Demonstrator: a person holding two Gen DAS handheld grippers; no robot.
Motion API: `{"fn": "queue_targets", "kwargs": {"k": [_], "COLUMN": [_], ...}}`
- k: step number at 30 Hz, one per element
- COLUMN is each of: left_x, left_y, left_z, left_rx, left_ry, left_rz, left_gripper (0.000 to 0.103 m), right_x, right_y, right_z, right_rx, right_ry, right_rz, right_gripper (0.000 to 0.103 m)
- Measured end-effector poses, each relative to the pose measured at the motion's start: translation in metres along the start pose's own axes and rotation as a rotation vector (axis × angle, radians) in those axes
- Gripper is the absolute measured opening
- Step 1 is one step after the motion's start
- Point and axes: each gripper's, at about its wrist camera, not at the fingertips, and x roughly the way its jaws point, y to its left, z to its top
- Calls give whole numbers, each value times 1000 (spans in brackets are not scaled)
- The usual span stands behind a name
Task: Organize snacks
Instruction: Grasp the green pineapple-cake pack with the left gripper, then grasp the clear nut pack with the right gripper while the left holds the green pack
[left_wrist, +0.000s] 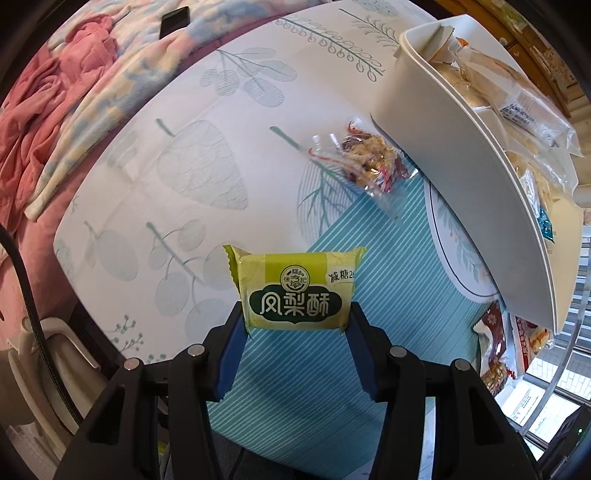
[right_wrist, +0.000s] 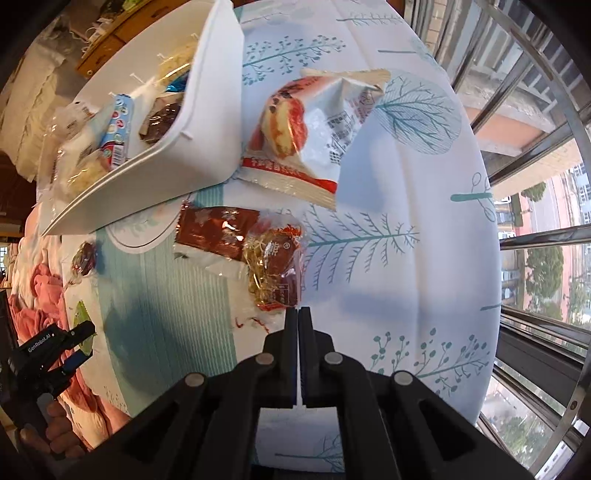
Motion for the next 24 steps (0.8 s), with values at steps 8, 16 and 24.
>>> {"fn": "queue_targets", "kwargs": {"k": [8,16,24], "left_x": [-35,-73,-109], "left_y": [23,10,-20], "left_z": [-14,-12,-12], "left_rx": [-33,56,183], "left_ry": [-60,-31,-38], "left_rz": [-41,-117,-144], "left_gripper": [51,51,51], "right_x": [-20,-57,-59], "right_y": [-13,-6,7], "right_z": [8,15,20], "right_rx": [-41,-112,-139], "right_ry": [-4,-50,-43], "right_rz": [21,72,77], "right_gripper": [0,0,0]}}
